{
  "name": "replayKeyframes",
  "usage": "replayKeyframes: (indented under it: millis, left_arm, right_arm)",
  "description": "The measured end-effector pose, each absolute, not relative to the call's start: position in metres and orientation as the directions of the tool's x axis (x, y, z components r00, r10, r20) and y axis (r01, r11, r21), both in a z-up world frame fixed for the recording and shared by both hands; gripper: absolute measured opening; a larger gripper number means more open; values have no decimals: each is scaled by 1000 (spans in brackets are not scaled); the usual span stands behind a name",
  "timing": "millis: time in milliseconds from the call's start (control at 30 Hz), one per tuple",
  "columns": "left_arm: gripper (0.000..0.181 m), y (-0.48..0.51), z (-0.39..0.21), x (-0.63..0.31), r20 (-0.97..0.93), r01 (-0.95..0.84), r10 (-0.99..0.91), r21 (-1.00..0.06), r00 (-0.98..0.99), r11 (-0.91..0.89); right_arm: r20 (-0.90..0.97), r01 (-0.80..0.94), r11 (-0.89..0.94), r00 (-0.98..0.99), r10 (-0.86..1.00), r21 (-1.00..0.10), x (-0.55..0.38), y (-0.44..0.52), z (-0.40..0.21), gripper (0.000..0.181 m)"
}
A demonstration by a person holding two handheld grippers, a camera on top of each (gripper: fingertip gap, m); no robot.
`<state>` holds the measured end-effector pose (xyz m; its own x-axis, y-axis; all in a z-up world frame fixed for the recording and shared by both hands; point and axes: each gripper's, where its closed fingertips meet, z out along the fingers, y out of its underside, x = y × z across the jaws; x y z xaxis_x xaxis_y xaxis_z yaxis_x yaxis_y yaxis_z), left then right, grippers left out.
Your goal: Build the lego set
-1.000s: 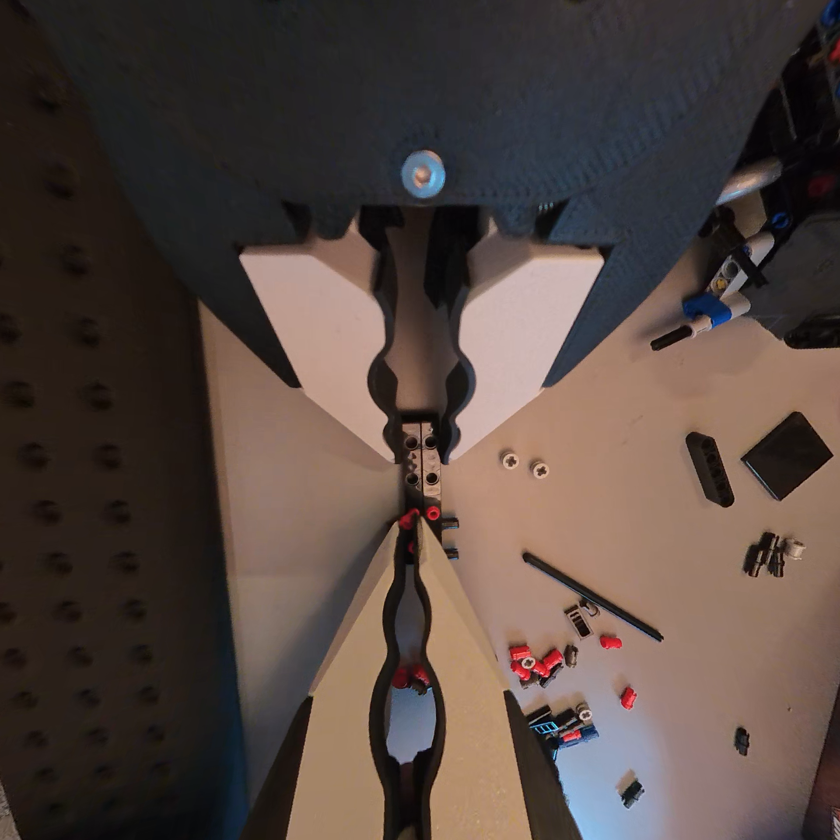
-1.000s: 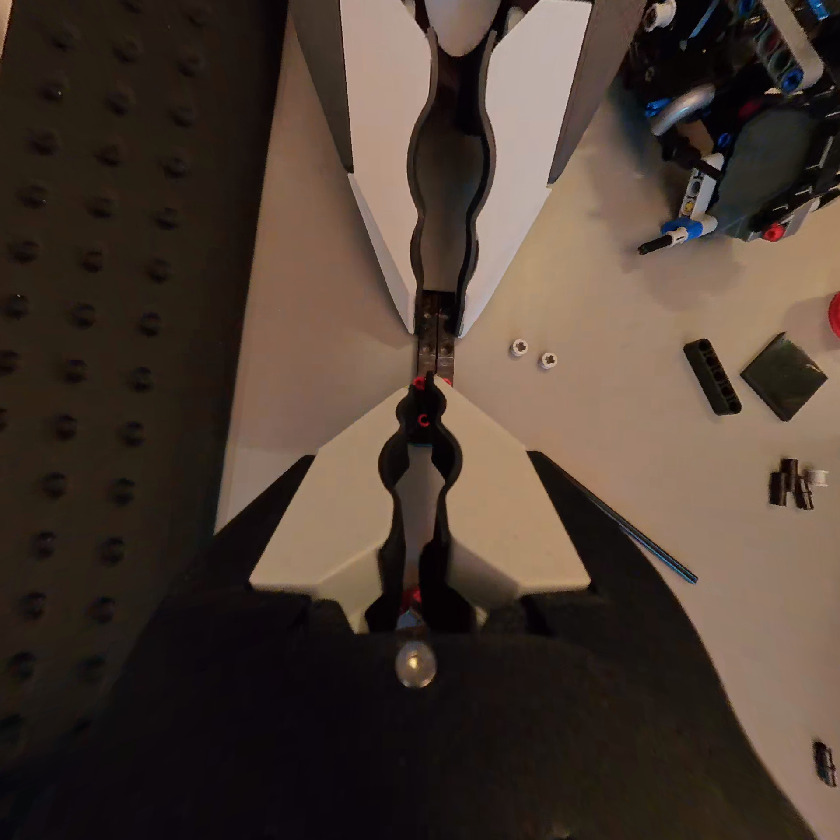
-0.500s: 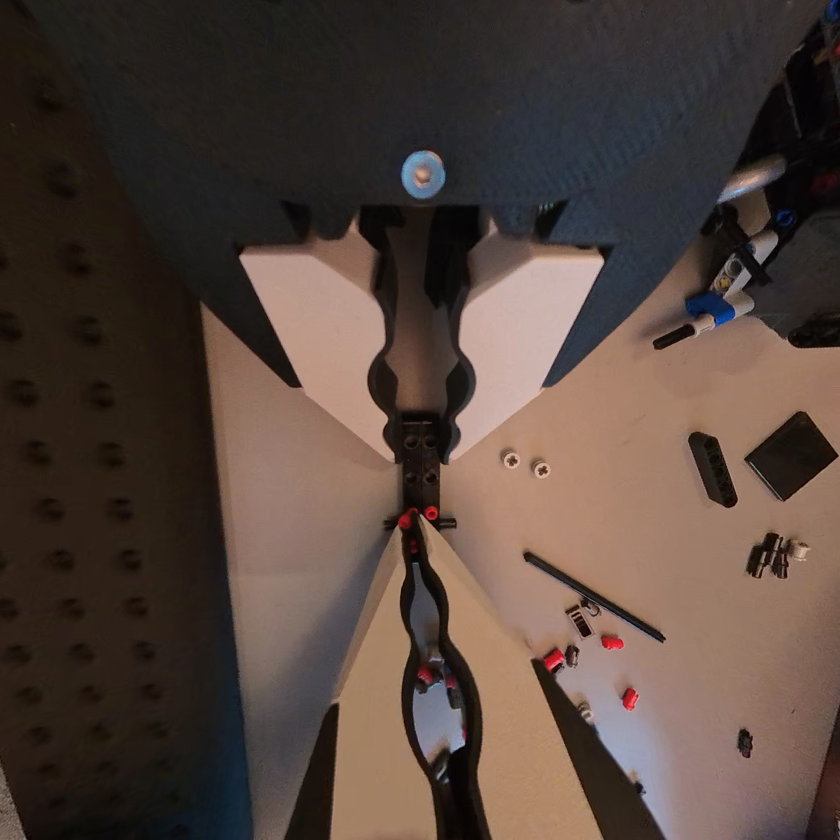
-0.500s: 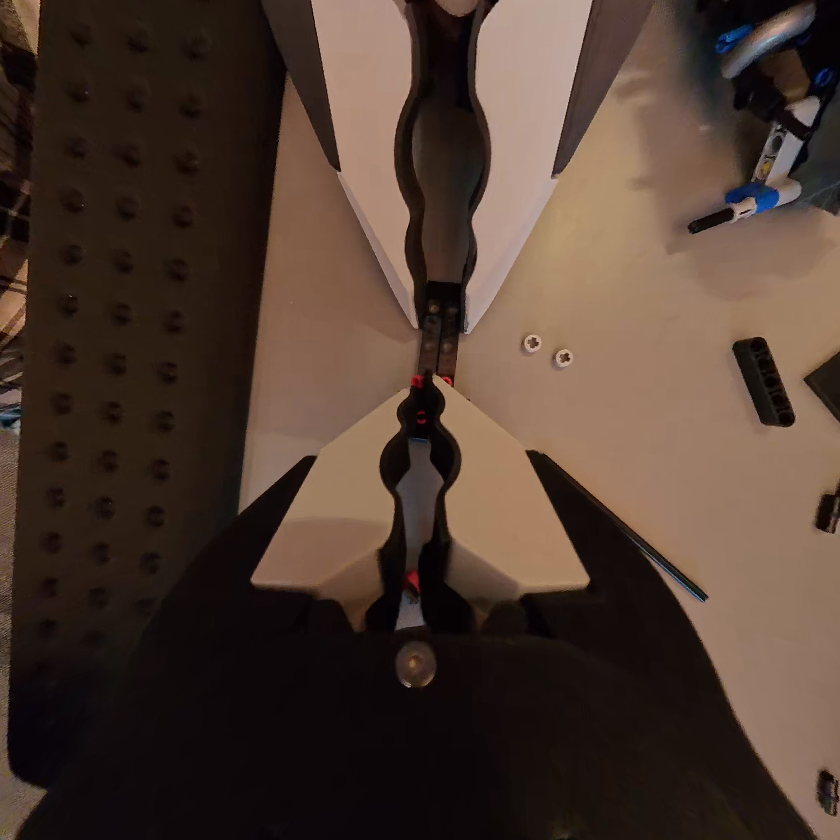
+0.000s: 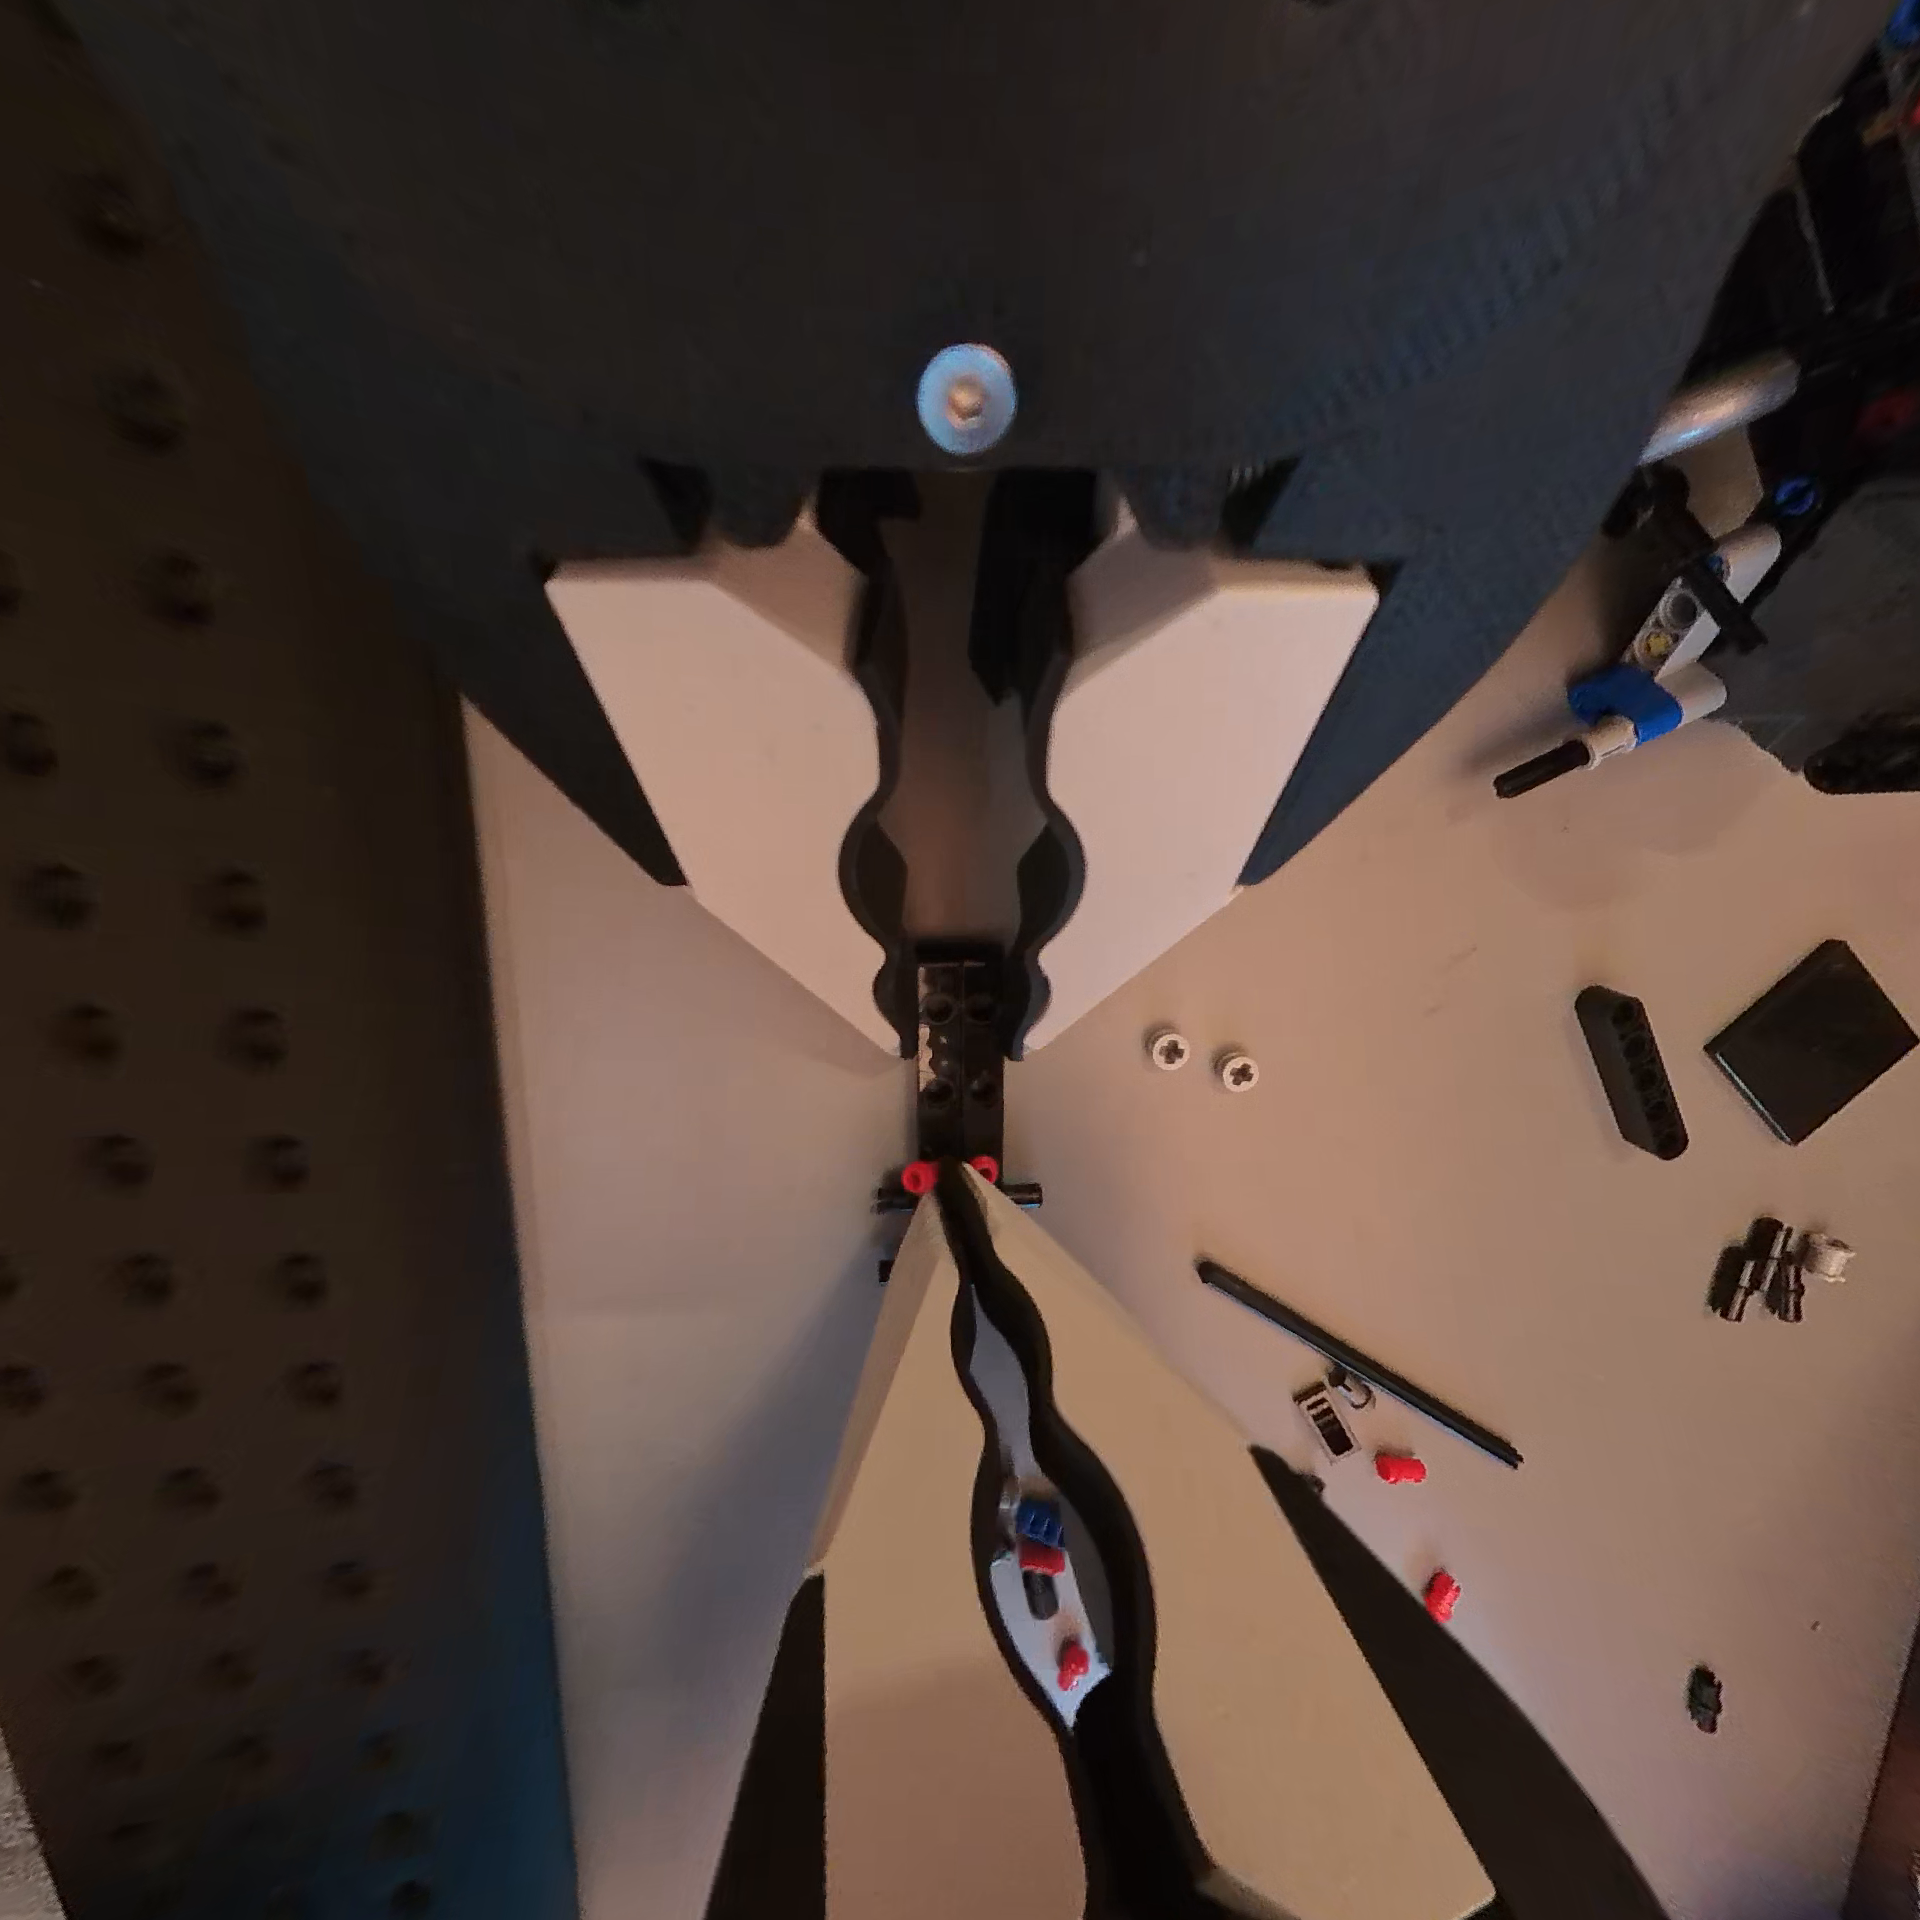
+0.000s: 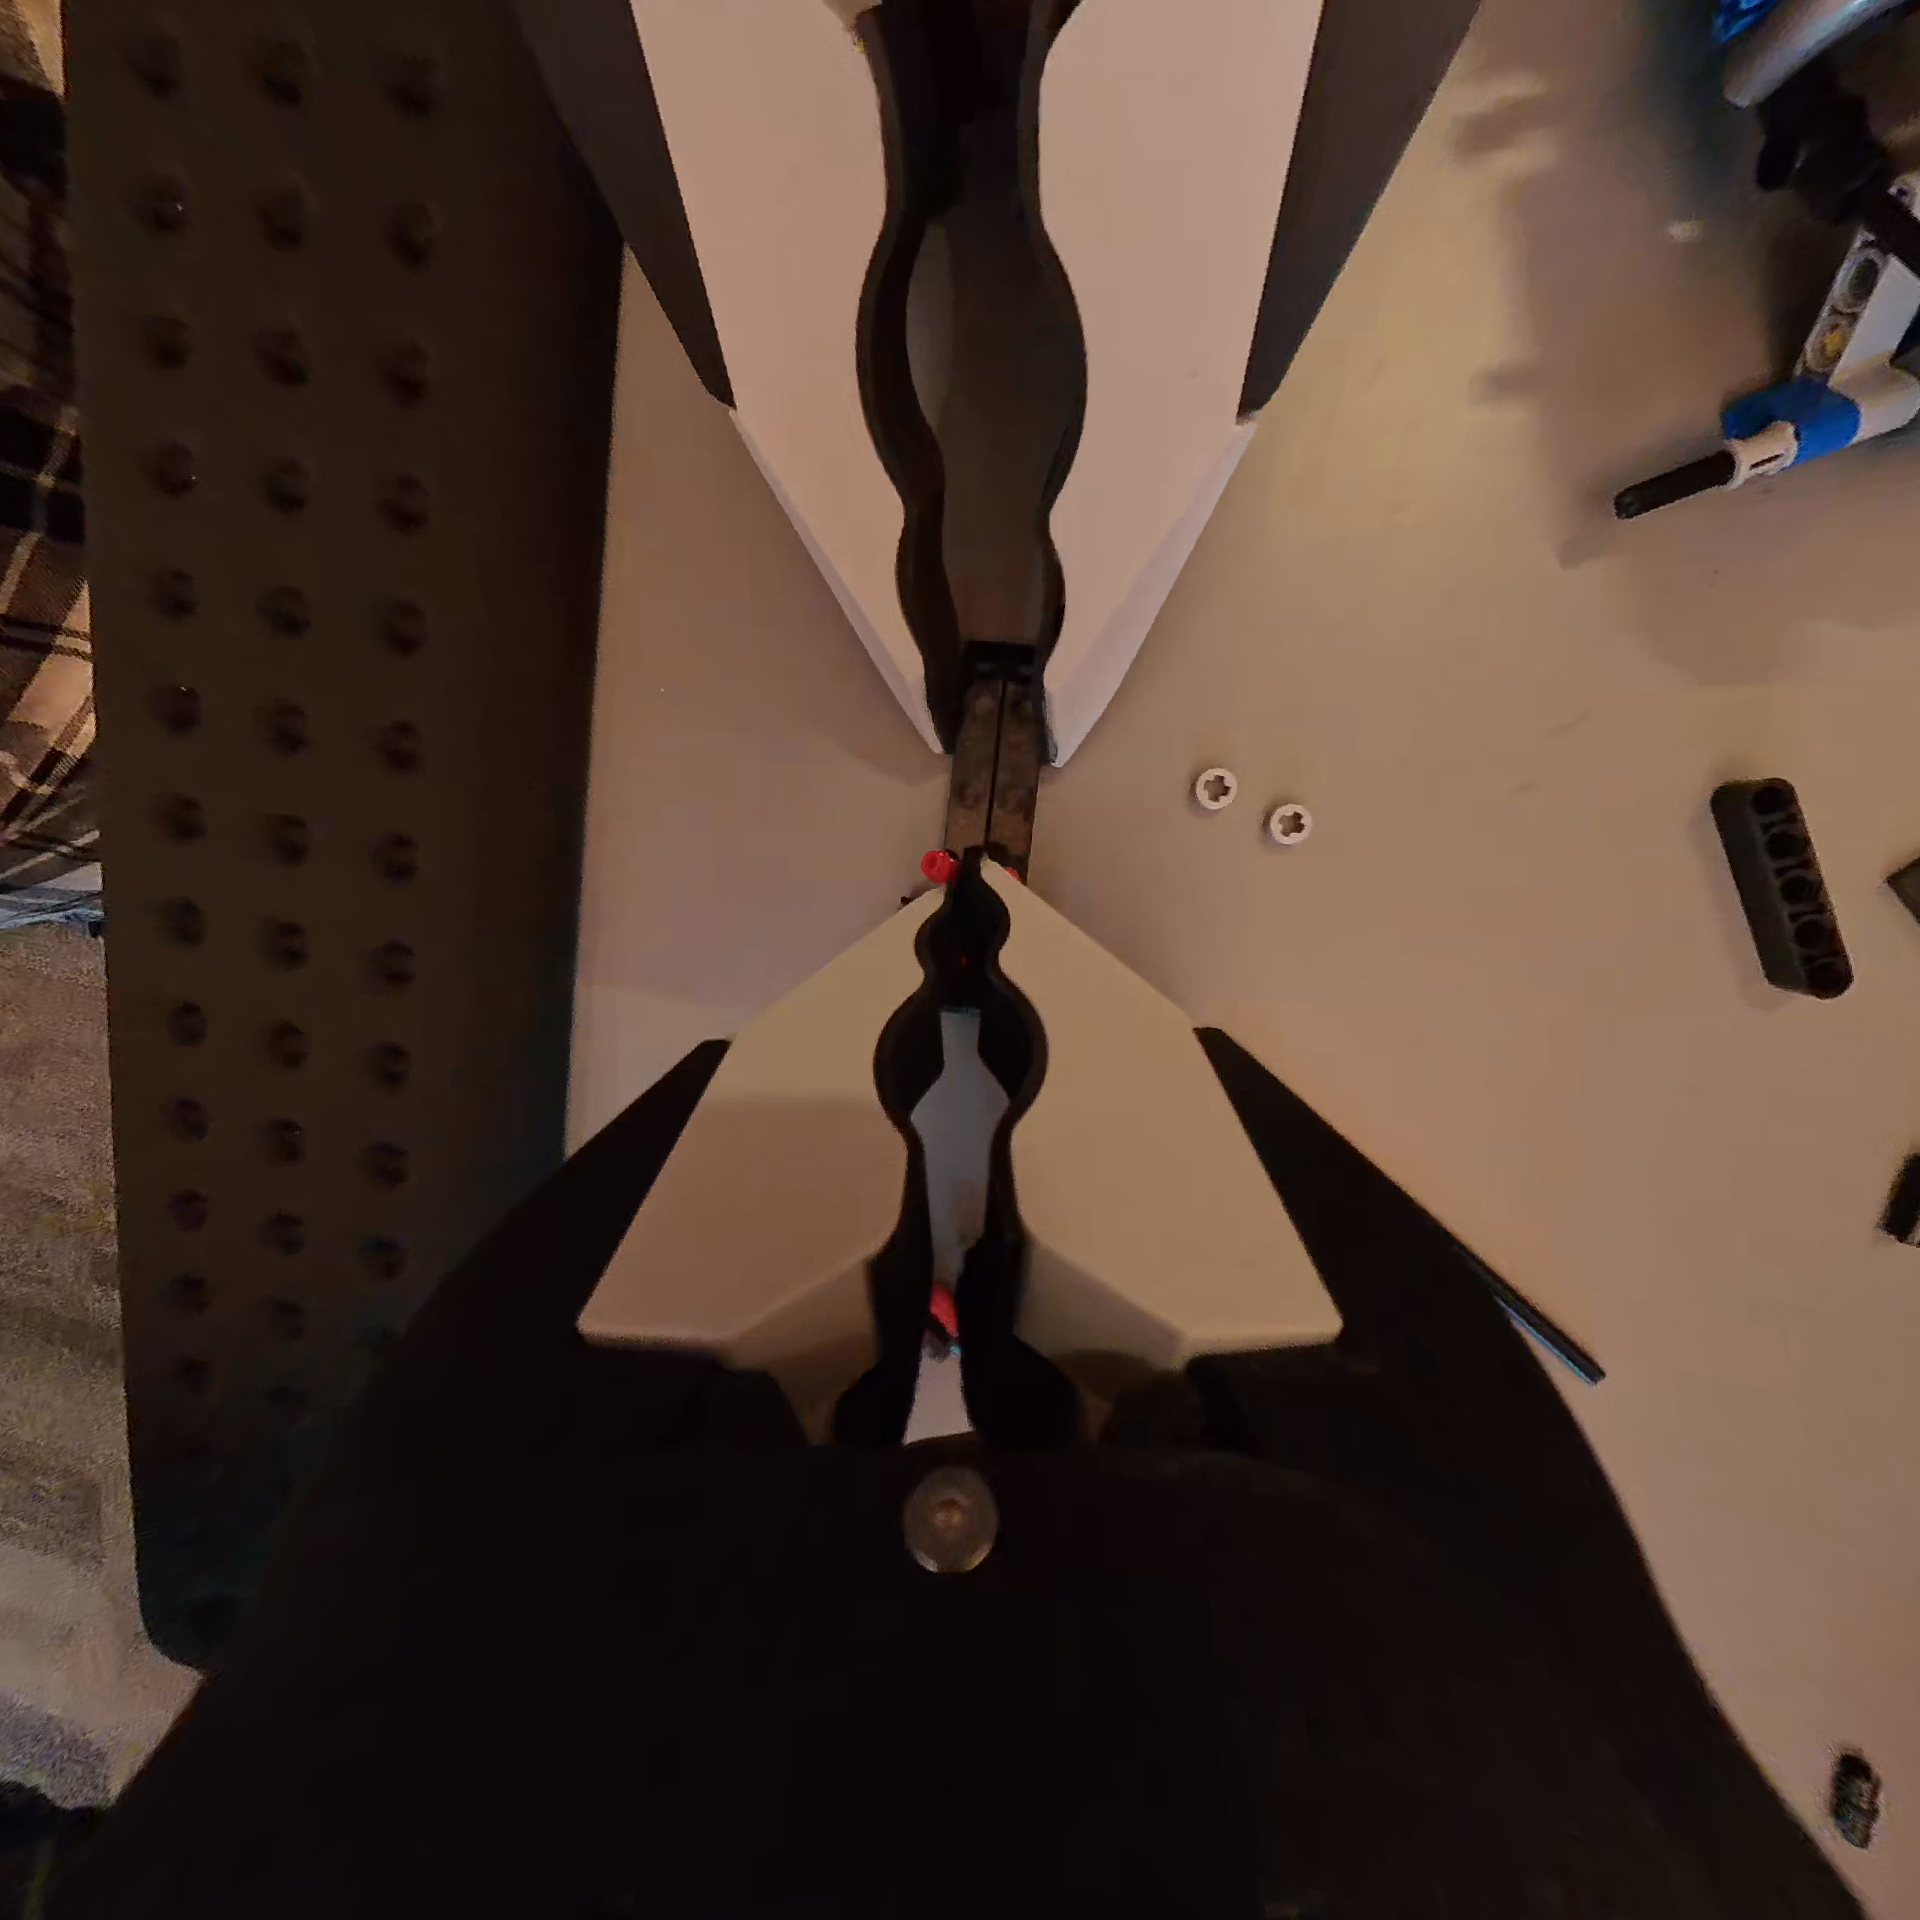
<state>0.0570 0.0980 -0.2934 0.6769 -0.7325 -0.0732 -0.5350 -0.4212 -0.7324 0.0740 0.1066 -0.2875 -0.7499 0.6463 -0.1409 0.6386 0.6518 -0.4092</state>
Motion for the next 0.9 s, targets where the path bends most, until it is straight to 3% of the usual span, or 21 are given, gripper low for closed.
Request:
replayKeyframes:
  millis: [167, 367, 900]
  left_arm:
    - [22, 101, -289, 63, -104, -538, -728, -744, 678, -396]
    - [16, 112, -288, 74, -158, -571, -723, -732, 673, -372]
    - [11, 115, -287, 76, 3, -460, -714, -763, 700, -455]
  right_arm:
    - [-138, 644, 634, -740, 658, -428, 73, 106, -288, 0]
    - [-147, 646, 617, -735, 662, -449, 73, 106, -288, 0]
    - [-78, 616, 650, -749, 657, -445, 72, 107, -289, 0]
